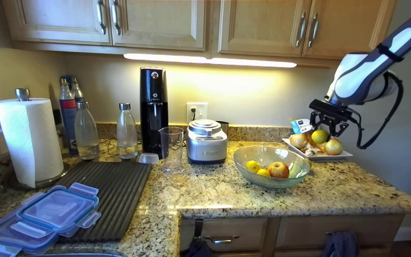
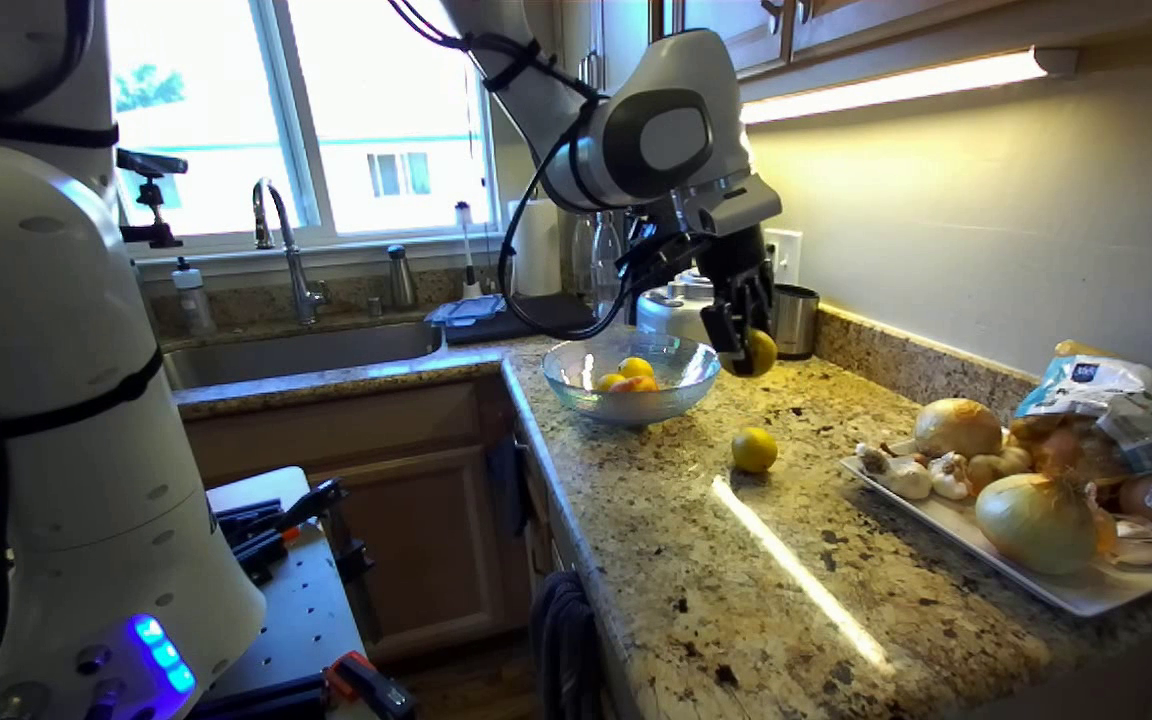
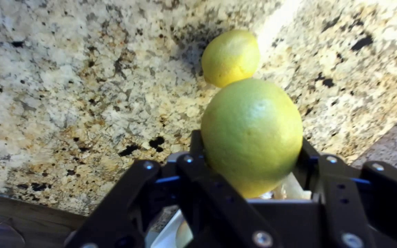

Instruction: Put the lemon into the bowl.

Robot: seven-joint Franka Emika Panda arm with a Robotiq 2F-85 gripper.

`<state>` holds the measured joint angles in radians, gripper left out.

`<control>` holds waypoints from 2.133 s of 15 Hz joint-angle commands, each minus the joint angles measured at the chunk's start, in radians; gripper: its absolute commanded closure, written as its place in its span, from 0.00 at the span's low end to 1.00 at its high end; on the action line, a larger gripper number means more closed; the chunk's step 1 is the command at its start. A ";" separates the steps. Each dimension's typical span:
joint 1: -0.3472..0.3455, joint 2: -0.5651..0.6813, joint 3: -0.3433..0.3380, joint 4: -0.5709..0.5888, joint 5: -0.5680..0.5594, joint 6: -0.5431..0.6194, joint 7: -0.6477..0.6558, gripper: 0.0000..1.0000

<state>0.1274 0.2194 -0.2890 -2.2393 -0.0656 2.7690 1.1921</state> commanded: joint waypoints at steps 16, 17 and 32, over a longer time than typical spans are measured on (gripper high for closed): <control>-0.020 0.082 0.343 0.014 0.315 0.002 -0.548 0.65; -0.013 0.104 0.338 0.027 0.306 0.001 -0.547 0.65; -0.007 0.106 0.342 0.076 0.321 0.018 -0.652 0.00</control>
<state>0.1288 0.3769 0.0530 -2.1312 0.2274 2.7791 0.5856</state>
